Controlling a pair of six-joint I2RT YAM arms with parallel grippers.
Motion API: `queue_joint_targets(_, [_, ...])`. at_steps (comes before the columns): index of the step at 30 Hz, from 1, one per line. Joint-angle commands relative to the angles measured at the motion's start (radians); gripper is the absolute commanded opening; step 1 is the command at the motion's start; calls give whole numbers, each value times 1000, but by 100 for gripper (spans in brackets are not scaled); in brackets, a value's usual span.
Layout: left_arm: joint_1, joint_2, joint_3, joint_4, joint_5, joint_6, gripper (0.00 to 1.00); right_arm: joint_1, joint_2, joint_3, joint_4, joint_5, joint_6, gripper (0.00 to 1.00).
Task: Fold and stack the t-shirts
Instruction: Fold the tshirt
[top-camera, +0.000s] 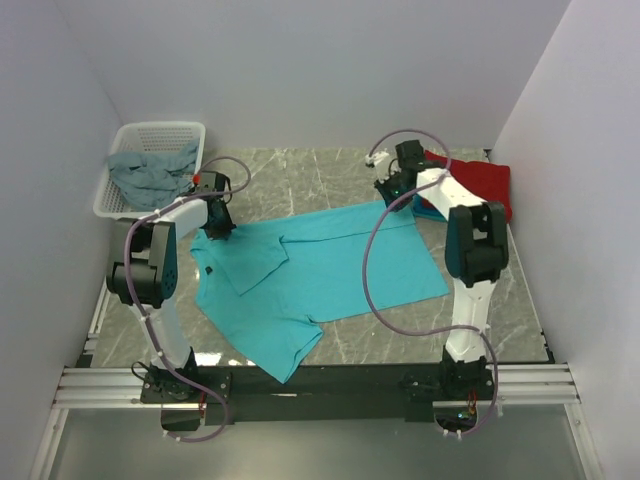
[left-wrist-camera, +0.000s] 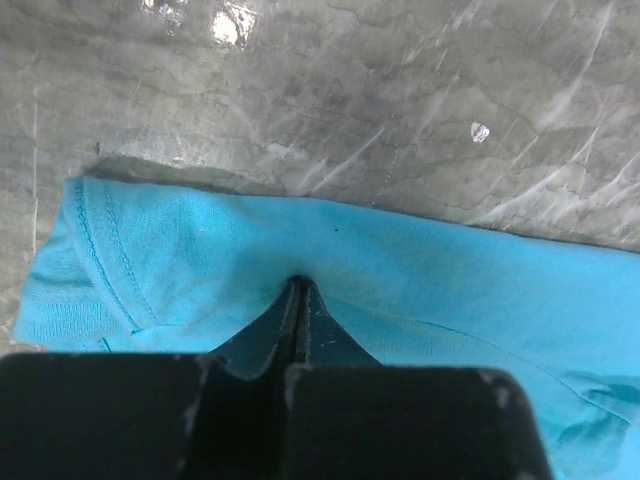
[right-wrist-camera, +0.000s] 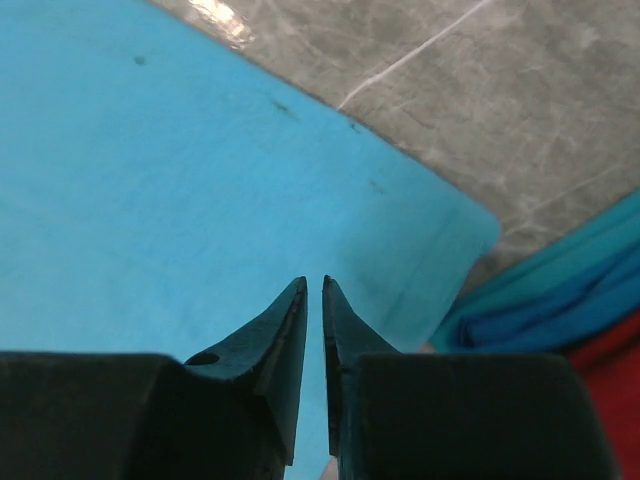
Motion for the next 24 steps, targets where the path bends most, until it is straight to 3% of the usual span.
queue_joint_targets(1, [8,18,18,-46,-36,43,0,41,72,93,-101,187,-45,17])
queue_joint_targets(5, [8,33,52,-63,-25,54,1,75,145,151,-147,294,-70,12])
queue_joint_targets(13, [8,64,124,-86,-11,68,1,97,267,311,-255,362,-87,11])
queue_joint_targets(24, [17,191,302,-143,29,74,0,100,468,688,-399,380,-110,12])
